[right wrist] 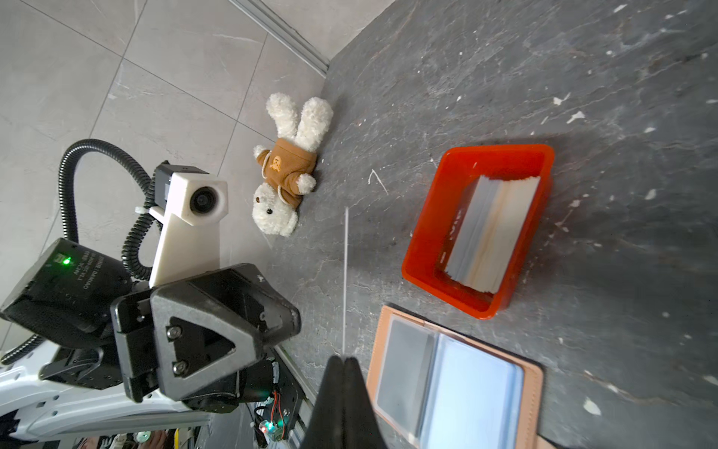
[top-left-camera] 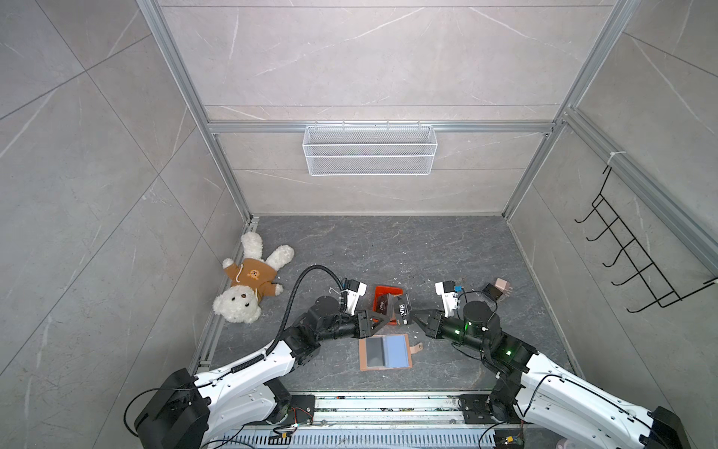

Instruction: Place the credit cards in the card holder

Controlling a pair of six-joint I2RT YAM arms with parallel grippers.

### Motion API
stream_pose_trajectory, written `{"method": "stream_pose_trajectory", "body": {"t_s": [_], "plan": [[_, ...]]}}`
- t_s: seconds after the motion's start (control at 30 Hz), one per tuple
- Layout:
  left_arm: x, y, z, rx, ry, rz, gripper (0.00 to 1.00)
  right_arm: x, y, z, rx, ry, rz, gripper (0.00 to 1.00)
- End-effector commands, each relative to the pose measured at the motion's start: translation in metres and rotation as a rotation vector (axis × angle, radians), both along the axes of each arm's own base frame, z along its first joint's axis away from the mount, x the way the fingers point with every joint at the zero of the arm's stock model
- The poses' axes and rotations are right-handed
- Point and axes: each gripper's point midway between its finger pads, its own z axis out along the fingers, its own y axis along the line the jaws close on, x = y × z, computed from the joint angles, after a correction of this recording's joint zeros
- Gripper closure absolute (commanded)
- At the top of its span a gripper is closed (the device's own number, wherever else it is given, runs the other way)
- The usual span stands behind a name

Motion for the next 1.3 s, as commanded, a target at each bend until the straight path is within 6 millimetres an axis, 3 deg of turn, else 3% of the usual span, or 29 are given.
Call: {"method": "stream_pose_trajectory", "body": {"t_s": [0.0, 0.43, 0.8, 1.27], "plan": [[-0.011, -0.006, 0.036, -0.114, -0.053, -0.074, 0.63, -0.001, 0.010, 0.022, 0.114, -0.022, 0.035, 1.00], [-0.004, -0.008, 0.043, -0.196, -0.018, -0.091, 0.62, -0.007, 0.013, 0.032, 0.227, -0.010, 0.055, 1.00], [-0.001, -0.007, 0.036, -0.194, 0.017, -0.093, 0.62, -0.008, 0.010, 0.034, 0.239, -0.015, 0.046, 1.00], [0.004, -0.009, 0.054, -0.290, 0.023, -0.111, 0.67, -0.011, 0.017, 0.037, 0.328, 0.013, 0.080, 1.00]]}}
